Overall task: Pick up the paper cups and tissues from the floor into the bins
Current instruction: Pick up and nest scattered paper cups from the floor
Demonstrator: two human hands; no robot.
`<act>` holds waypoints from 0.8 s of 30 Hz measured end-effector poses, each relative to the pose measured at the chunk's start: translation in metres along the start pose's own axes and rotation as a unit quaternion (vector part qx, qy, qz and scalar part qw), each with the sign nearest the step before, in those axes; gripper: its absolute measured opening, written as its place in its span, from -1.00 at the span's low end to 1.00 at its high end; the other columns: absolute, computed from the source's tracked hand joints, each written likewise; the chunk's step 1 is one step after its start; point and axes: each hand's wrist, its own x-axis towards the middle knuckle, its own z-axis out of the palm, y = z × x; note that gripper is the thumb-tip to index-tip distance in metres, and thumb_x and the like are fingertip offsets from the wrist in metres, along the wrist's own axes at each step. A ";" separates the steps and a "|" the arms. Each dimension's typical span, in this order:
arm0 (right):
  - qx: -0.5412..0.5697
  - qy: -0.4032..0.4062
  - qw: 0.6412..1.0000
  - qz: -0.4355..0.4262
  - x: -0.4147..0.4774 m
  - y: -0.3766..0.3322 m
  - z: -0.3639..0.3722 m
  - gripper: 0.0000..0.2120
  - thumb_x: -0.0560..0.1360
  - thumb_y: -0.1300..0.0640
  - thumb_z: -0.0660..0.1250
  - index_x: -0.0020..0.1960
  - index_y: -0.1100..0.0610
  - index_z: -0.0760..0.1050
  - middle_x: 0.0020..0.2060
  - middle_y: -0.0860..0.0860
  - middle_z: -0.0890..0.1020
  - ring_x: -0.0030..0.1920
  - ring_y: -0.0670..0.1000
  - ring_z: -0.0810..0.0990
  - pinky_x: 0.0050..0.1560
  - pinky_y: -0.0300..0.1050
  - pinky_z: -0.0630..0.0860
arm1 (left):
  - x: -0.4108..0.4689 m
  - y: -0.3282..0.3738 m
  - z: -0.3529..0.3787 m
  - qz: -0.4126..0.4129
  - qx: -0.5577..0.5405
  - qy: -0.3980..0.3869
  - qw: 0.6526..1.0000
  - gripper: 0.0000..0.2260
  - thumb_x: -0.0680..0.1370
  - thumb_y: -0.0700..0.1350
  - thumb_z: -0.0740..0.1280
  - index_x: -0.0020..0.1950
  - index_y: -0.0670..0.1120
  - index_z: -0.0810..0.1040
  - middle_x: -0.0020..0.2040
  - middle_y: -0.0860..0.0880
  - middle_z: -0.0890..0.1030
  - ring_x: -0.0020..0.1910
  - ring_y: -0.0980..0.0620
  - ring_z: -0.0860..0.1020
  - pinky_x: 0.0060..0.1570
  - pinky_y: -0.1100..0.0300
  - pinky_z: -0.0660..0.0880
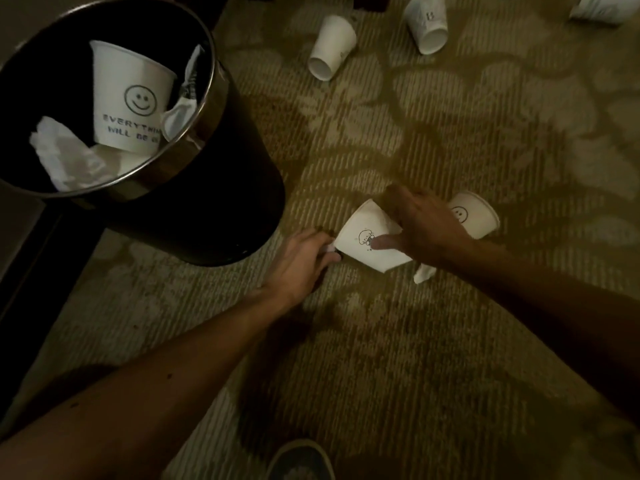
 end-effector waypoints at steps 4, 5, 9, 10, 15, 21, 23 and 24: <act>0.021 -0.020 1.000 0.003 0.007 -0.001 0.009 -0.17 0.38 -0.15 0.51 0.52 0.06 0.24 0.35 0.07 0.47 0.34 0.24 0.37 0.27 0.11 0.36 | -0.009 -0.004 -0.003 0.014 -0.008 -0.005 1.000 -0.82 0.60 -0.06 0.34 -0.11 -0.14 0.59 -0.18 0.04 0.46 -0.13 0.06 0.42 -0.18 0.23 0.21; 0.021 -0.023 1.000 0.003 0.008 -0.002 0.012 -0.14 0.38 -0.14 0.51 0.54 0.05 0.19 0.38 0.08 0.45 0.36 0.23 0.35 0.28 0.10 0.36 | -0.011 -0.005 -0.004 0.012 -0.009 -0.007 1.000 -0.81 0.61 -0.05 0.33 -0.12 -0.14 0.57 -0.17 0.04 0.46 -0.12 0.04 0.44 -0.17 0.19 0.26; 0.086 -0.032 0.996 0.007 0.011 -0.009 0.012 -0.16 0.36 -0.05 0.56 0.52 0.10 0.26 0.32 0.12 0.53 0.27 0.13 0.50 0.17 -0.04 0.46 | -0.018 -0.005 -0.009 -0.012 -0.037 0.018 0.999 -0.78 0.65 0.02 0.23 -0.15 -0.04 0.48 -0.13 -0.02 0.49 -0.10 0.03 0.44 -0.10 0.15 0.33; 0.117 -0.042 0.992 0.011 0.011 -0.011 0.008 -0.25 0.37 -0.03 0.56 0.47 0.12 0.35 0.25 0.12 0.59 0.15 0.06 0.57 0.05 -0.13 0.50 | -0.019 -0.004 -0.011 -0.023 -0.039 0.031 0.999 -0.76 0.66 0.03 0.20 -0.18 -0.01 0.44 -0.15 -0.01 0.48 -0.12 0.04 0.44 -0.11 0.17 0.30; 0.242 0.001 0.968 0.065 0.000 0.001 -0.031 -0.57 0.43 -0.05 0.48 0.19 0.17 0.56 -0.21 -0.13 0.60 -0.23 -0.21 0.59 -0.40 -0.40 0.50 | -0.020 0.004 -0.011 -0.087 -0.095 0.089 0.988 -0.62 0.66 0.05 0.19 -0.34 -0.02 0.42 -0.35 -0.01 0.53 -0.32 0.05 0.51 -0.29 0.14 0.36; 0.295 0.089 0.936 0.168 -0.030 0.046 -0.056 -0.51 0.43 -0.08 0.46 0.24 0.20 0.55 0.00 0.05 0.67 -0.11 -0.02 0.67 -0.16 -0.04 0.65 | -0.007 0.032 0.006 -0.116 -0.202 0.049 0.971 -0.80 0.60 -0.04 0.33 -0.22 -0.02 0.48 -0.30 0.03 0.58 -0.39 0.24 0.52 -0.41 0.29 0.45; 0.303 0.076 0.930 0.195 -0.041 0.058 -0.051 -0.50 0.43 -0.09 0.47 0.24 0.20 0.56 0.01 0.06 0.67 -0.09 0.00 0.67 -0.17 -0.02 0.65 | -0.003 0.046 0.012 -0.113 -0.244 0.029 0.963 -0.90 0.59 -0.04 0.36 -0.09 0.00 0.48 -0.19 0.05 0.59 -0.30 0.32 0.56 -0.38 0.41 0.47; 0.313 0.068 0.924 0.208 -0.045 0.062 -0.048 -0.53 0.43 -0.09 0.47 0.21 0.19 0.56 -0.03 0.03 0.66 -0.12 -0.03 0.66 -0.22 -0.09 0.63 | -0.001 0.053 0.015 -0.109 -0.256 0.020 0.960 -0.91 0.58 -0.03 0.37 -0.05 0.01 0.49 -0.16 0.05 0.60 -0.28 0.32 0.57 -0.34 0.39 0.50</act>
